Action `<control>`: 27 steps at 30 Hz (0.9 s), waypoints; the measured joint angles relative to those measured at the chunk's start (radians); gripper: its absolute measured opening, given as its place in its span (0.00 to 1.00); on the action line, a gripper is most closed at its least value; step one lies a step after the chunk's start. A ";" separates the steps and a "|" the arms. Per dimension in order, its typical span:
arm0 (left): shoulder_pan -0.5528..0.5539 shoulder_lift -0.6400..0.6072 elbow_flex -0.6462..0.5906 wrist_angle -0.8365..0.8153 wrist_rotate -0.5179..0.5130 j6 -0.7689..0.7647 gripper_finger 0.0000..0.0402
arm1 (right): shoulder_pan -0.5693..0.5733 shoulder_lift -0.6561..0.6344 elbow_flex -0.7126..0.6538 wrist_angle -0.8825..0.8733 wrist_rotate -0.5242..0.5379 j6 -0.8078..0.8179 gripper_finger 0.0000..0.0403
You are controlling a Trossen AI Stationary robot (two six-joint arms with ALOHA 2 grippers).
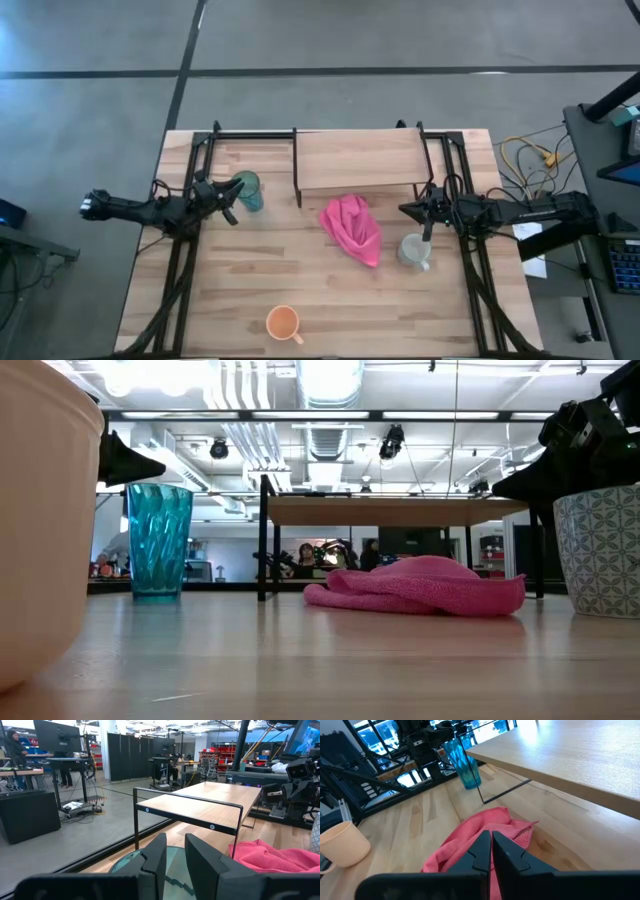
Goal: Stack small to large cups/mugs on shelf
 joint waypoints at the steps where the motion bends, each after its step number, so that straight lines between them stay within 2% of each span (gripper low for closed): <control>1: 0.000 0.000 0.000 0.000 0.000 0.000 0.14 | 0.000 0.000 0.000 0.000 0.000 0.000 0.02; 19: 0.000 0.000 0.000 0.002 0.000 -0.002 0.14 | 0.000 0.001 0.000 0.000 0.001 0.000 0.02; 22: 0.000 0.000 0.002 0.059 0.000 0.000 0.14 | 0.000 0.000 0.000 0.001 0.003 0.000 0.02; 27: 0.000 0.001 0.101 0.060 0.006 0.065 0.14 | 0.000 0.000 -0.001 0.056 0.010 0.008 0.02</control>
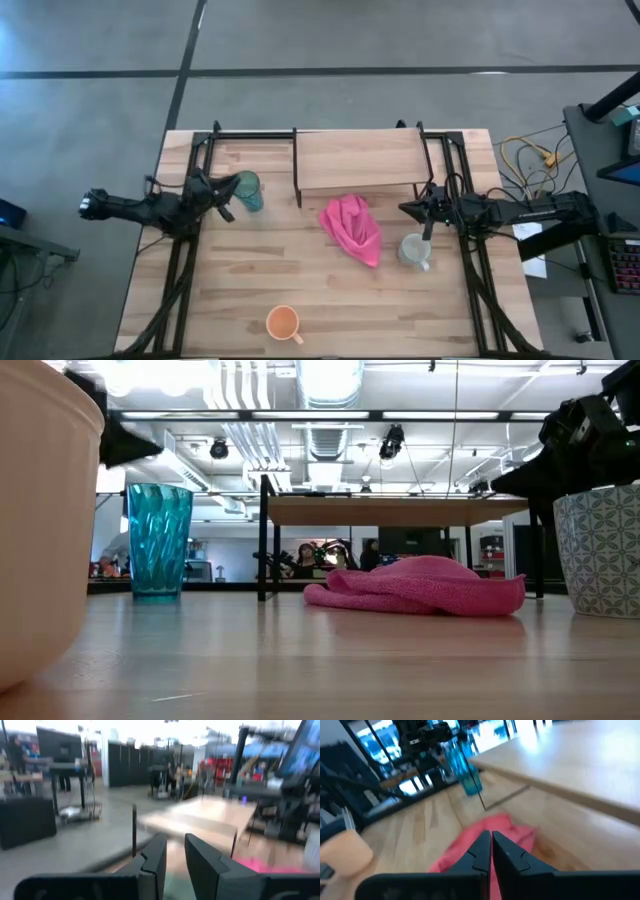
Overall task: Stack small to large cups/mugs on shelf
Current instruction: Put the blue cup on the shelf
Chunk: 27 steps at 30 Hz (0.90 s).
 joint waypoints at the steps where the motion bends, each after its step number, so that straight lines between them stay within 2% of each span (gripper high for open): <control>1: 0.000 -0.001 0.032 -0.001 0.005 0.027 0.14 | 0.000 -0.001 0.000 0.021 0.001 -0.003 0.02; 6: 0.000 0.045 0.278 -0.041 0.019 0.191 0.14 | 0.000 0.000 0.000 0.149 0.002 -0.008 0.02; 8: -0.001 0.094 0.407 -0.145 0.021 0.217 0.14 | 0.000 0.000 0.000 0.187 0.002 -0.018 0.02; 10: -0.002 0.162 0.548 -0.332 0.022 0.215 0.14 | 0.000 0.000 0.000 0.222 0.002 -0.038 0.02; 14: -0.002 0.374 0.874 -0.747 0.043 0.082 0.14 | 0.000 0.000 0.000 0.288 0.012 -0.099 0.02; 19: -0.002 0.671 1.314 -1.356 0.054 -0.199 0.14 | 0.000 0.000 0.019 0.303 0.028 -0.122 0.02; 22: -0.002 0.819 1.532 -1.627 0.084 -0.331 0.14 | 0.000 0.000 0.025 0.302 0.028 -0.125 0.02; 24: -0.002 0.889 1.636 -1.705 0.098 -0.358 0.14 | 0.000 0.001 0.028 0.302 0.028 -0.138 0.02; 27: -0.002 0.917 1.727 -1.645 0.100 -0.301 0.14 | 0.000 0.002 0.029 0.302 0.028 -0.177 0.02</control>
